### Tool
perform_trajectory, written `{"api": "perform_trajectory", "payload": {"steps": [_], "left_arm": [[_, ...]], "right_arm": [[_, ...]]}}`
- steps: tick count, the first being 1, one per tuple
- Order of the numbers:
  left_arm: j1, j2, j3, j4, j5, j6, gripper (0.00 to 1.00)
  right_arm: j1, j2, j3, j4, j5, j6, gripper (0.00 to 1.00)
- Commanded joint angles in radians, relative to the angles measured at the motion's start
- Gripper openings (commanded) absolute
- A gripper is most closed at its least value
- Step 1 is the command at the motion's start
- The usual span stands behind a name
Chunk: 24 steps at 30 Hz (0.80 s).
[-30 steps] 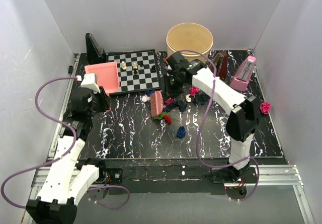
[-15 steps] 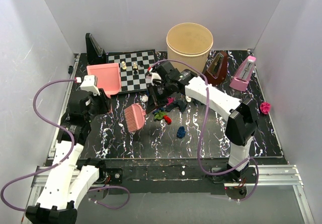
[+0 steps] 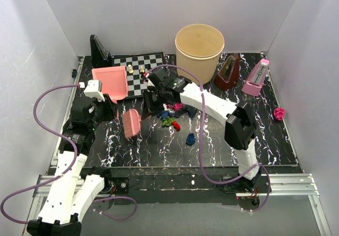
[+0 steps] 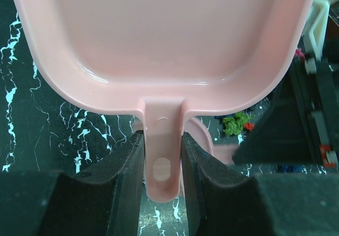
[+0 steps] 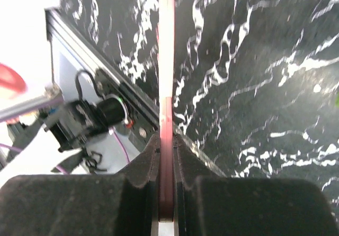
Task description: Sweep away the paper scraps from the table
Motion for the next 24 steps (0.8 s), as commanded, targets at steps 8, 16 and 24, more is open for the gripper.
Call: {"api": "perform_trajectory", "payload": {"steps": [8,16,24], "left_arm": [[0.007,0.007,0.013,0.010,0.041,-0.003,0.15],[0.005,0.027,0.016,0.010,0.064,-0.003,0.15],[0.005,0.027,0.017,0.015,0.087,-0.006,0.15]], "right_arm": [[-0.133,0.172,0.212,0.079,0.015,0.130,0.01],[-0.208,0.181,0.196,-0.105,0.200,0.130,0.01],[-0.268,-0.010,0.053,-0.242,0.351,0.045,0.01]]}}
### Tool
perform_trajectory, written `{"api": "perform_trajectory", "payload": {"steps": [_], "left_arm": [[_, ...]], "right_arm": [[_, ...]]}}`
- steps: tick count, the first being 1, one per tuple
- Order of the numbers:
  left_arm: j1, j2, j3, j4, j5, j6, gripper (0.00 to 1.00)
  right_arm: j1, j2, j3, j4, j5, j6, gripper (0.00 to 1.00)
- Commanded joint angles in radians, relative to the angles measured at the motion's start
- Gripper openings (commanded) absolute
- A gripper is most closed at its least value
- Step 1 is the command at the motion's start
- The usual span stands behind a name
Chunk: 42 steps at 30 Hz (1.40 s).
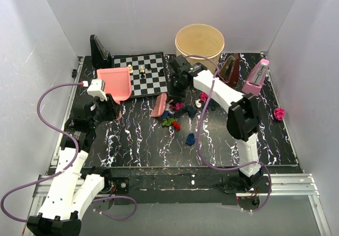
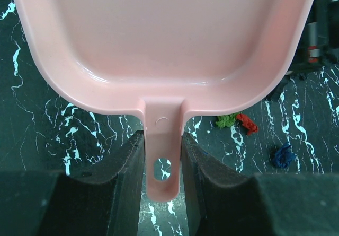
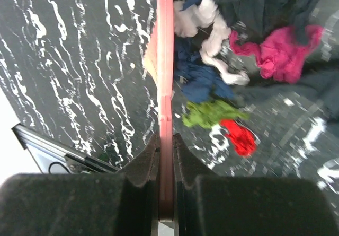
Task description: Sweep away the paper scraps from the table
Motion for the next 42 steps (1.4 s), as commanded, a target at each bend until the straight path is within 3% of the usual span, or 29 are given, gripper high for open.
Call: {"api": "perform_trajectory", "payload": {"steps": [1,5,9,13,15,17,18,22,25,32,42], "left_arm": [[0.005,-0.010,0.017,0.014,0.031,-0.005,0.15],[0.005,-0.015,0.016,0.017,0.043,-0.006,0.15],[0.005,-0.023,0.016,0.019,0.057,-0.009,0.15],[0.005,-0.029,0.016,0.022,0.065,-0.009,0.15],[0.005,-0.033,0.016,0.022,0.056,-0.009,0.15],[0.005,-0.036,0.016,0.024,0.056,-0.012,0.15],[0.005,-0.033,0.014,0.025,0.063,-0.013,0.15],[0.005,-0.009,0.019,0.031,0.108,-0.025,0.15],[0.005,0.008,0.021,0.033,0.126,-0.031,0.14],[-0.004,0.059,0.025,0.040,0.174,-0.042,0.12],[-0.016,0.112,0.031,0.042,0.180,-0.040,0.11]], "right_arm": [[-0.028,-0.165,-0.060,-0.136,0.110,-0.082,0.01],[-0.028,-0.269,-0.062,-0.177,0.108,-0.110,0.01],[-0.035,-0.388,-0.076,-0.251,0.265,-0.112,0.01],[-0.041,-0.477,-0.071,-0.422,0.600,-0.049,0.01],[-0.044,-0.497,-0.059,-0.568,0.793,0.049,0.01],[-0.057,-0.497,-0.050,-0.738,0.953,0.255,0.01],[-0.073,-0.498,-0.057,-0.773,1.008,0.266,0.01],[-0.154,-0.566,-0.209,-0.771,1.041,0.328,0.01],[-0.192,-0.573,-0.295,-0.771,1.171,0.320,0.01],[-0.370,-0.523,-0.398,-0.771,1.394,0.160,0.01],[-0.530,-0.422,-0.464,-0.769,1.480,0.109,0.01]]}}
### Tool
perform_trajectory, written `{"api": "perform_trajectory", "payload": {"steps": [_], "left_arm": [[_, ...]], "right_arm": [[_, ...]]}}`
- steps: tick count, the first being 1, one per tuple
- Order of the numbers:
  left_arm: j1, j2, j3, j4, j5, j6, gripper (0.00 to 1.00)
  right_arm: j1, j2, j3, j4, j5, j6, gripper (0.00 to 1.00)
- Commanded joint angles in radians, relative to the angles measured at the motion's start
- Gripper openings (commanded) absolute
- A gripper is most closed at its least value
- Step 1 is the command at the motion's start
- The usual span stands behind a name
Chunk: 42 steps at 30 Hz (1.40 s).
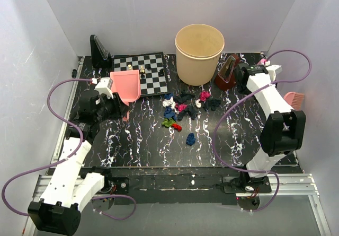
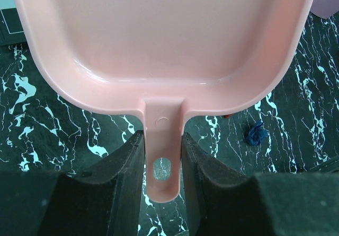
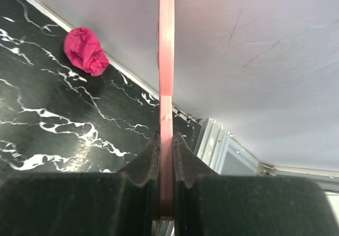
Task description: Sweep away the paper scraps from the table
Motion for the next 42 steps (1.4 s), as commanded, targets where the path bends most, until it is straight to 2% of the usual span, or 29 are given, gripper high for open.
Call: {"api": "perform_trajectory", "payload": {"steps": [1,5,10,13,16,20,27,30,34,35,42], "left_arm": [[-0.006,0.015,0.033,0.018,0.018,0.001,0.11],[-0.005,0.034,0.036,0.018,0.014,0.004,0.11],[-0.006,0.045,0.031,0.018,0.001,0.008,0.11],[-0.005,0.060,0.034,0.016,-0.009,0.011,0.11],[-0.005,0.066,0.037,0.013,-0.025,0.014,0.11],[-0.006,0.063,0.037,0.010,-0.043,0.021,0.11],[-0.006,0.068,0.039,0.008,-0.055,0.022,0.11],[-0.006,0.069,0.039,0.007,-0.051,0.024,0.11],[-0.006,0.058,0.037,0.008,-0.045,0.022,0.11],[-0.006,0.058,0.037,0.008,-0.043,0.022,0.12],[-0.006,0.060,0.040,0.008,-0.032,0.021,0.12]], "right_arm": [[-0.034,0.056,-0.007,-0.242,0.092,-0.017,0.01],[-0.063,0.104,-0.017,-0.072,0.064,-0.180,0.01],[-0.125,0.107,-0.069,0.299,-0.228,-0.534,0.01],[-0.157,0.119,-0.076,0.392,-0.290,-0.605,0.01],[-0.163,0.176,-0.041,0.400,-0.325,-0.642,0.01],[-0.137,0.191,0.012,0.349,-0.561,-0.660,0.01],[0.048,0.026,-0.027,0.346,-1.047,-0.723,0.01],[0.062,-0.095,-0.001,0.360,-1.239,-0.706,0.01],[0.055,-0.205,0.012,0.361,-1.208,-0.694,0.01],[0.052,-0.209,0.012,0.351,-1.136,-0.696,0.01],[0.029,-0.102,0.041,0.289,-0.855,-0.692,0.01]]}}
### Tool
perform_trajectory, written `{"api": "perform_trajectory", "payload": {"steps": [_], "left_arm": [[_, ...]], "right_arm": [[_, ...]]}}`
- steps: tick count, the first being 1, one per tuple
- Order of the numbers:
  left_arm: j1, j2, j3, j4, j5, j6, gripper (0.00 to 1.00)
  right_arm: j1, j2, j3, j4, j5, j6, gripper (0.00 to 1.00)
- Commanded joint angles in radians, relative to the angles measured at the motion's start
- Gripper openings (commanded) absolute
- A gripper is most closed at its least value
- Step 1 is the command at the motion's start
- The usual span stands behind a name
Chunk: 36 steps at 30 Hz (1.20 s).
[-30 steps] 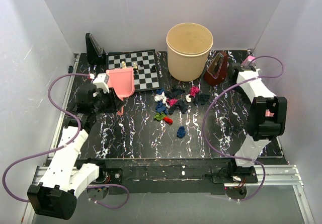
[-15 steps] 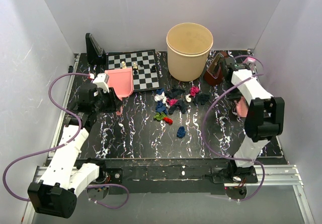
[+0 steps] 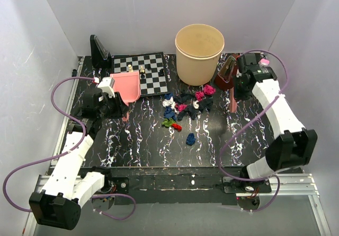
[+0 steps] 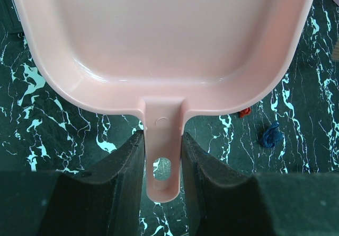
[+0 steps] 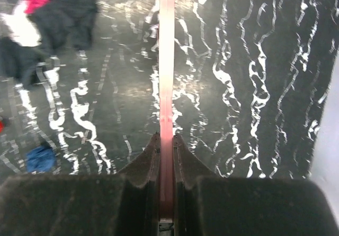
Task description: Sweep away the paper scraps from the table
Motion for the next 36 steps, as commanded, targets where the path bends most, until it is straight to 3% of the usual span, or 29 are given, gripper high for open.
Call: {"api": "perform_trajectory", "payload": {"steps": [1,12,18,23,26,32,36], "left_arm": [[-0.003,-0.014,0.039,0.011,0.014,0.013,0.11],[-0.003,-0.008,0.033,0.019,0.028,0.014,0.12],[-0.003,0.020,0.042,0.016,0.045,0.019,0.12],[-0.003,0.028,0.039,0.014,0.049,0.020,0.12],[-0.003,0.034,0.040,0.013,0.055,0.020,0.12],[-0.003,0.057,0.045,0.008,0.071,0.020,0.12],[-0.003,0.055,0.044,0.005,0.074,0.020,0.12]], "right_arm": [[-0.009,0.106,0.054,-0.047,0.177,0.008,0.01],[0.042,0.266,0.209,0.052,0.165,-0.089,0.01],[0.132,0.448,0.350,0.065,0.350,-0.221,0.01],[0.211,0.573,0.457,0.000,0.364,-0.290,0.01],[0.280,0.576,0.448,-0.013,0.351,-0.327,0.01],[0.343,0.403,0.427,-0.072,0.105,-0.237,0.01],[0.344,0.283,0.373,-0.105,0.136,-0.201,0.01]]}}
